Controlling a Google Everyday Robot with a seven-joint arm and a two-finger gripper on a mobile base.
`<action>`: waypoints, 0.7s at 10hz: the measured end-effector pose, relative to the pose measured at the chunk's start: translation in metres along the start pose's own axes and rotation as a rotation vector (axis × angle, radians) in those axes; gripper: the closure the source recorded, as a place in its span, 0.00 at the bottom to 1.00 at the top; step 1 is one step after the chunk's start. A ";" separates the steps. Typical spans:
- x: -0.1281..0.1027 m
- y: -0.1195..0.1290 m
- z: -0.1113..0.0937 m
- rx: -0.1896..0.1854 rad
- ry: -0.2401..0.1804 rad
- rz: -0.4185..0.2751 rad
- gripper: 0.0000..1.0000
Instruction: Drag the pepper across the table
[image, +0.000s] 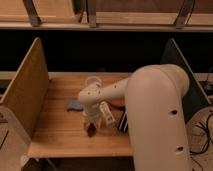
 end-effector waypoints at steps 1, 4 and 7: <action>0.000 -0.002 0.001 -0.002 0.003 -0.002 0.76; -0.001 -0.003 0.003 -0.009 0.010 -0.007 1.00; -0.001 0.004 0.004 -0.009 0.013 -0.037 1.00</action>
